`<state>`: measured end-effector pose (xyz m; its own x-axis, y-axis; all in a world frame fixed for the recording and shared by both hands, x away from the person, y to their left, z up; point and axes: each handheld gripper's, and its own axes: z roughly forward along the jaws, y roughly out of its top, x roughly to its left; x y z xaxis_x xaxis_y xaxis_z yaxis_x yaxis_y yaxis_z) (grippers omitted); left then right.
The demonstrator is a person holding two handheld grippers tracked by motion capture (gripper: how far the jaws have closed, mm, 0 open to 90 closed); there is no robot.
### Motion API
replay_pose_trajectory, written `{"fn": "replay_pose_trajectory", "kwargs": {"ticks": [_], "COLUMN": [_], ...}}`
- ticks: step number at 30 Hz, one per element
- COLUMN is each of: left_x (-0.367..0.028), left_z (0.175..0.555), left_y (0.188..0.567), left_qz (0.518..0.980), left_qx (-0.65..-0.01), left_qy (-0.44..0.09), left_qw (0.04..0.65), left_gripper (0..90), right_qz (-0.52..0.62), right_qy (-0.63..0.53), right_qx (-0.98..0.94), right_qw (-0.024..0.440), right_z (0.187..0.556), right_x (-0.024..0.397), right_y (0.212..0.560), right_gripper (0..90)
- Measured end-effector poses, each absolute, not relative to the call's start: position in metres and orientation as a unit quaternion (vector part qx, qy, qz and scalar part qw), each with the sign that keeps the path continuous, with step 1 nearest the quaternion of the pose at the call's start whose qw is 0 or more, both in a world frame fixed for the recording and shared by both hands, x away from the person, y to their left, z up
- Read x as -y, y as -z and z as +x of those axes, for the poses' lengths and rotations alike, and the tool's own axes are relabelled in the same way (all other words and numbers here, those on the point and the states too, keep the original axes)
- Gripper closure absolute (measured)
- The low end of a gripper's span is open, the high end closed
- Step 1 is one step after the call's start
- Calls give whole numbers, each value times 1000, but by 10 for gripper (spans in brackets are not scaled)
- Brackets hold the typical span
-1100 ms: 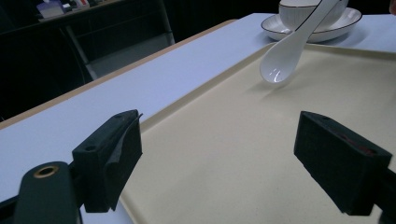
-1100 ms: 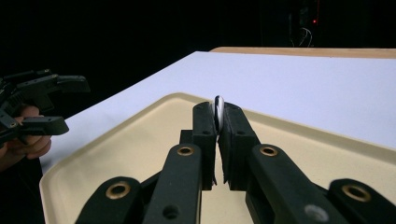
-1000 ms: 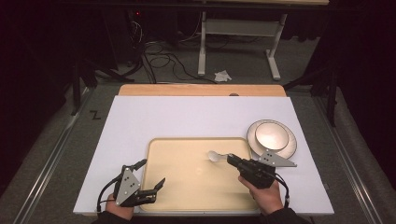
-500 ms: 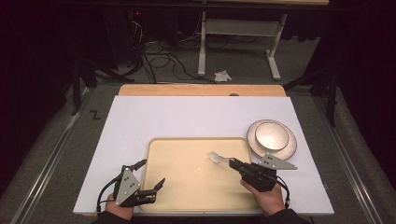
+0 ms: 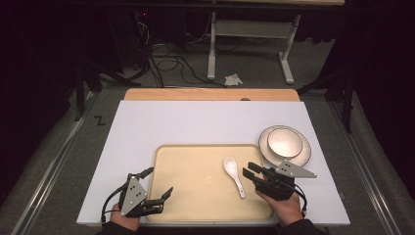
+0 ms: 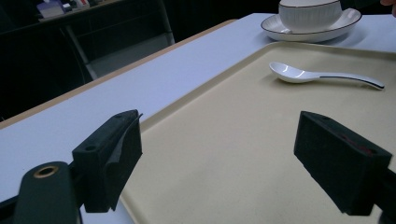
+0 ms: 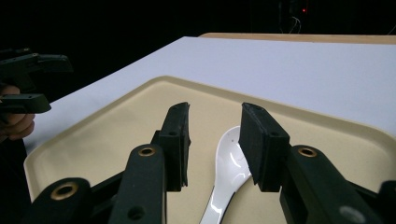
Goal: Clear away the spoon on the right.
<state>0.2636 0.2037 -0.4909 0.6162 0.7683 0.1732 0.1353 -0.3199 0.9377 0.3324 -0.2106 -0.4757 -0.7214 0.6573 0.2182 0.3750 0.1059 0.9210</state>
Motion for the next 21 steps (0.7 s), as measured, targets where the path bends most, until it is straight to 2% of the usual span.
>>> {"fn": "replay_pose_trajectory", "kwargs": {"ticks": [8, 9, 12, 13, 21], "left_x": [-203, -203, -203, -204, -205], "left_z": [264, 264, 264, 264, 263], "left_y": [491, 492, 491, 491, 491], "left_qz": [749, 749, 748, 748, 745], "left_qx": [-303, -304, -303, -303, -302], "left_qy": [-317, -317, -317, -317, -317], "left_qw": [497, 497, 498, 499, 503], "left_gripper": [158, 158, 158, 158, 158], "right_qz": [349, 348, 335, 328, 327], "right_qy": [-539, -530, -475, -457, -374], "right_qx": [-759, -766, -807, -820, -860], "right_qw": [108, 105, 107, 109, 112], "right_z": [340, 343, 353, 356, 381], "right_x": [195, 190, 166, 158, 119], "right_y": [479, 481, 484, 486, 499], "right_gripper": [666, 692, 882, 900, 900]}}
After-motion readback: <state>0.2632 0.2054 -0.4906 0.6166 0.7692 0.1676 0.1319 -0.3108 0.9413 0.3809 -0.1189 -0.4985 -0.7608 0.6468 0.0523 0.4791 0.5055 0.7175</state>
